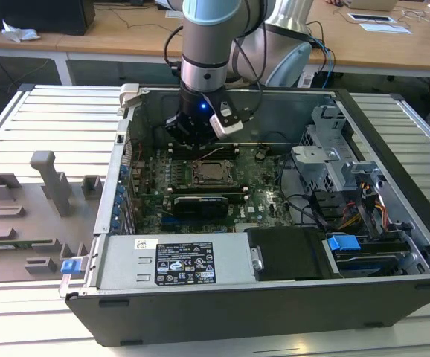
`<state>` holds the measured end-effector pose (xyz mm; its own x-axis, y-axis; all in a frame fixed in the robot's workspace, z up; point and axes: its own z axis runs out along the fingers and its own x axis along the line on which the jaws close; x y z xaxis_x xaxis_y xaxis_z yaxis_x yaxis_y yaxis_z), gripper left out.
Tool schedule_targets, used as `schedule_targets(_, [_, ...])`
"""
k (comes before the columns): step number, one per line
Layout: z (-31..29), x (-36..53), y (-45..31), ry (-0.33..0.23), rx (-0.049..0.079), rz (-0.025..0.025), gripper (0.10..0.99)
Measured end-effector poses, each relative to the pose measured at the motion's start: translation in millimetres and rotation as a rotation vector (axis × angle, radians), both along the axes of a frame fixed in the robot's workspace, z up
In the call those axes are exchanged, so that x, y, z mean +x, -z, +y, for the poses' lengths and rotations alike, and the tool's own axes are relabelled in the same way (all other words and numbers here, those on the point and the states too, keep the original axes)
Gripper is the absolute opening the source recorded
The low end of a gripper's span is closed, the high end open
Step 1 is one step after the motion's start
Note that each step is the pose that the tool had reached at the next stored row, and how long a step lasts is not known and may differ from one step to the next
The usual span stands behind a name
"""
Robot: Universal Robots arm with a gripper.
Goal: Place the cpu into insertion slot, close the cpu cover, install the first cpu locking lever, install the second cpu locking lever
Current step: 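Install the first cpu locking lever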
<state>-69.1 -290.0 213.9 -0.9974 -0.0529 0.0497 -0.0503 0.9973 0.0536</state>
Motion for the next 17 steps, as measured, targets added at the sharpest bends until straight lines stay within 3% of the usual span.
schedule_targets(3, [0.5,0.4,2.6,0.000,0.000,0.0000,0.110])
schedule_targets(8, [4.6,11.8,4.8,0.000,0.000,0.0005,0.110])
schedule_targets(17, [6.0,32.0,7.8,0.000,0.000,0.0042,0.110])
